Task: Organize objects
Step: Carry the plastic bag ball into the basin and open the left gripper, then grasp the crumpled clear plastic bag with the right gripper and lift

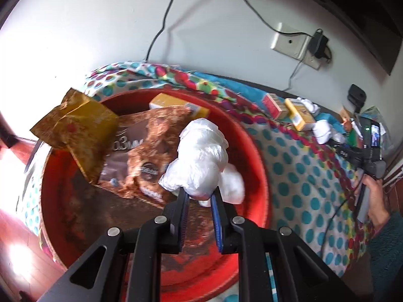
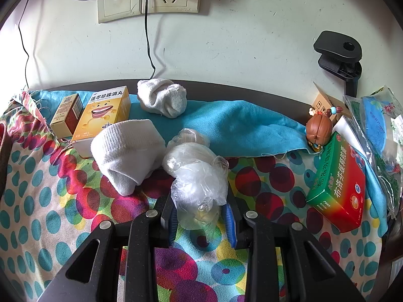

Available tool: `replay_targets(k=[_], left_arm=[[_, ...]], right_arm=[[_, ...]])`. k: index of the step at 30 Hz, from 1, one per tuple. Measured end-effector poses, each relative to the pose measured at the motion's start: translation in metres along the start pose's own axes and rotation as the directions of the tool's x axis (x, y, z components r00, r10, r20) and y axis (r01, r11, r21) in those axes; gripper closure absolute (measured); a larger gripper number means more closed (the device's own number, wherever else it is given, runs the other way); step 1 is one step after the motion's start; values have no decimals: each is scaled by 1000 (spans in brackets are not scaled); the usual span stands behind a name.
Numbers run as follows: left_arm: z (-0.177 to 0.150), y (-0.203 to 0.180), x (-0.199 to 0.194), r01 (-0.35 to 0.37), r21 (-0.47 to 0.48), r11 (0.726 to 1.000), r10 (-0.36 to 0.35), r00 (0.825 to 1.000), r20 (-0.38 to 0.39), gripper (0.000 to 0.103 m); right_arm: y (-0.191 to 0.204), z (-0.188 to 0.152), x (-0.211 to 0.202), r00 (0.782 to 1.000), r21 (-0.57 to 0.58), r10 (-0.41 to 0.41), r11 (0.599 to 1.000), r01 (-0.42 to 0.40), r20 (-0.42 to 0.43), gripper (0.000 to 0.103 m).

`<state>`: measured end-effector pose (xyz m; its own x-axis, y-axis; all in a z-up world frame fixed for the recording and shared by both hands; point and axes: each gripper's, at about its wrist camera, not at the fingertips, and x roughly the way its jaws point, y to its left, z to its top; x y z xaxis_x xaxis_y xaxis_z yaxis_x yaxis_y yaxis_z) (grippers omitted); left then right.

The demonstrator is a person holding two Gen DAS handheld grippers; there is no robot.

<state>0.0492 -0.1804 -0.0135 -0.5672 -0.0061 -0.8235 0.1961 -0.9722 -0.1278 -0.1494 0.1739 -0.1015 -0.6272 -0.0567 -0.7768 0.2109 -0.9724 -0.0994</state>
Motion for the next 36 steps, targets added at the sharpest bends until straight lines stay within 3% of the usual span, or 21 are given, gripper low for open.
replay_targets(k=[18, 24, 31, 36], left_arm=[[-7, 3, 24, -23, 19, 1000, 24, 996, -84, 83], [-6, 1, 22, -43, 28, 999, 46, 994, -95, 76], [-2, 2, 0, -34, 29, 999, 36, 999, -38, 63], [3, 6, -20, -2, 11, 1000, 2, 1000, 27, 60]], right_arm=[[15, 0, 2, 1000, -12, -14, 1000, 14, 2, 74], [15, 0, 6, 1000, -21, -25, 999, 25, 4, 74], [17, 2, 0, 999, -26, -32, 999, 32, 7, 74], [19, 3, -4, 999, -38, -25, 999, 26, 25, 76]])
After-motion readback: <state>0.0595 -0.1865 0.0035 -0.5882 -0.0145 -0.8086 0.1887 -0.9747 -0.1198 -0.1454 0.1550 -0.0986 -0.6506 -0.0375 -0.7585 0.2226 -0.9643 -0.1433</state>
